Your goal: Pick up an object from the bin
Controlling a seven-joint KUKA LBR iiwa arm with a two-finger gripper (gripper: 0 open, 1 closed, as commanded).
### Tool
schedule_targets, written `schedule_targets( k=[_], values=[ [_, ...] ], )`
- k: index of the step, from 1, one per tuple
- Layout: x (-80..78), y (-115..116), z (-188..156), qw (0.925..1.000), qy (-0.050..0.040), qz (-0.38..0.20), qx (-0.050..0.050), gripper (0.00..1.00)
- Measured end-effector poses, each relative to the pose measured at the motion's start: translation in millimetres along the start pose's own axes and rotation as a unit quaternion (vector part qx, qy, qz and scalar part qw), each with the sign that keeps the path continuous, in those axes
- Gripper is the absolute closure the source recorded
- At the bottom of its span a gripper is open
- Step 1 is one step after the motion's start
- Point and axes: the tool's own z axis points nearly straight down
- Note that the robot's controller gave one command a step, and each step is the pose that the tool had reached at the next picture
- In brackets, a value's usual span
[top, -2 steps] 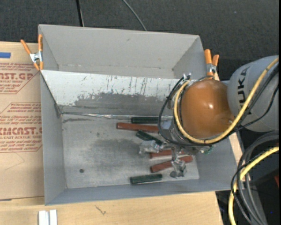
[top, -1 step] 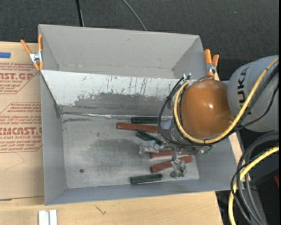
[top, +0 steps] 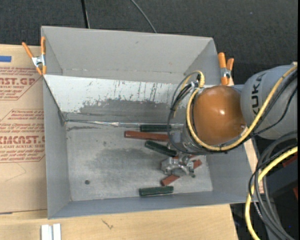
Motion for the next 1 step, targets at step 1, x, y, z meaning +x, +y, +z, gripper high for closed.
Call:
schedule_targets(
  k=[1],
  values=[
    [-1.9, 0.7, 0.8, 1.0000, -0.0025, -0.001, 0.000, 0.00]
  ],
)
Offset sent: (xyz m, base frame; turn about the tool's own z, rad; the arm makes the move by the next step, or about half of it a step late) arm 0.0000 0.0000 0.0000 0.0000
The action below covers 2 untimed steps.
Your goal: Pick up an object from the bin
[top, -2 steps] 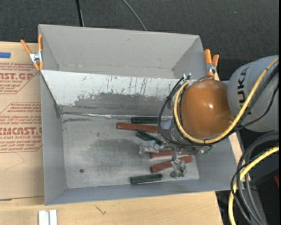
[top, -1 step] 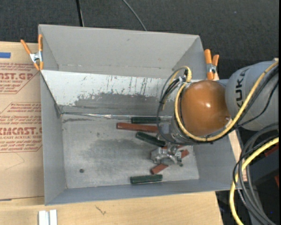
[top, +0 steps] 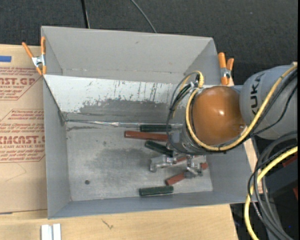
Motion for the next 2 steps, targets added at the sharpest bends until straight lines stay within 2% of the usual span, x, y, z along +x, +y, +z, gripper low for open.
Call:
schedule_targets(
  k=[1, 2],
  values=[
    [0.1, 0, 0, 1.0000, 0.0001, 0.000, 0.000, 0.00],
    [-1.0, -54, -6, 1.0000, 0.0001, -0.007, 0.001, 1.00]
  ],
)
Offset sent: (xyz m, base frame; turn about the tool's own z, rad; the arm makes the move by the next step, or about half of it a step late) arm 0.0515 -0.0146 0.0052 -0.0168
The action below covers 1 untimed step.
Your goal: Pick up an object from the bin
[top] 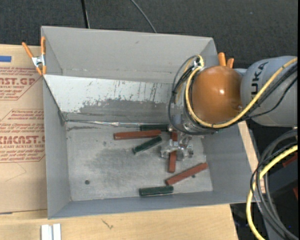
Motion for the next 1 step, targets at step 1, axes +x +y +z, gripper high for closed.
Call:
schedule_targets(
  k=[1],
  values=[
    [-0.1, 0.0, 0.0, 1.0000, -0.0002, 0.000, 0.000, 1.00]
  ],
)
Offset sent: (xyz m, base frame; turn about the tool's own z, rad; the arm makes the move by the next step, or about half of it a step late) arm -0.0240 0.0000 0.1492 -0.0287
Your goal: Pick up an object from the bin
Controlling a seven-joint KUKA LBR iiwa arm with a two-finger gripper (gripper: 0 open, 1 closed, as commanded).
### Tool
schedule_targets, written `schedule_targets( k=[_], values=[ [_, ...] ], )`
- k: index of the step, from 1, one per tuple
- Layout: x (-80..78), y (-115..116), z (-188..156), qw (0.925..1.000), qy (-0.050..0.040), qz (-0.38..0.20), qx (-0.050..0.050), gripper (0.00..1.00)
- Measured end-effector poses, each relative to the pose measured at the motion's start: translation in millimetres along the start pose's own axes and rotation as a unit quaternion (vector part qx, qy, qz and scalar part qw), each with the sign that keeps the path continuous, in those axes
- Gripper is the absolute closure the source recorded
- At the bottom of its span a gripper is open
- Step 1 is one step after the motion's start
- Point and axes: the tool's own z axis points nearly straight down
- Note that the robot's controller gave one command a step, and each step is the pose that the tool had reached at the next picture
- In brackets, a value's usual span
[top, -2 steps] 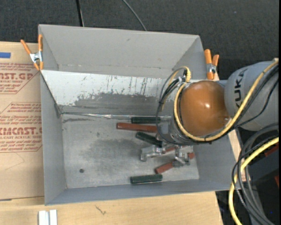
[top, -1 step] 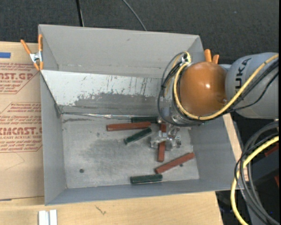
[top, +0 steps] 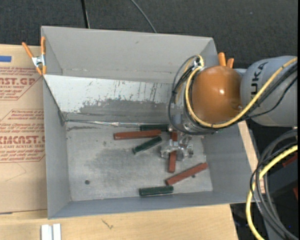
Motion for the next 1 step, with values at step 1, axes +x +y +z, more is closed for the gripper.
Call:
schedule_targets(
  k=[1],
  values=[
    [3.6, 23.1, -149.0, 0.9999, 0.0003, -0.014, 0.000, 1.00]
  ],
)
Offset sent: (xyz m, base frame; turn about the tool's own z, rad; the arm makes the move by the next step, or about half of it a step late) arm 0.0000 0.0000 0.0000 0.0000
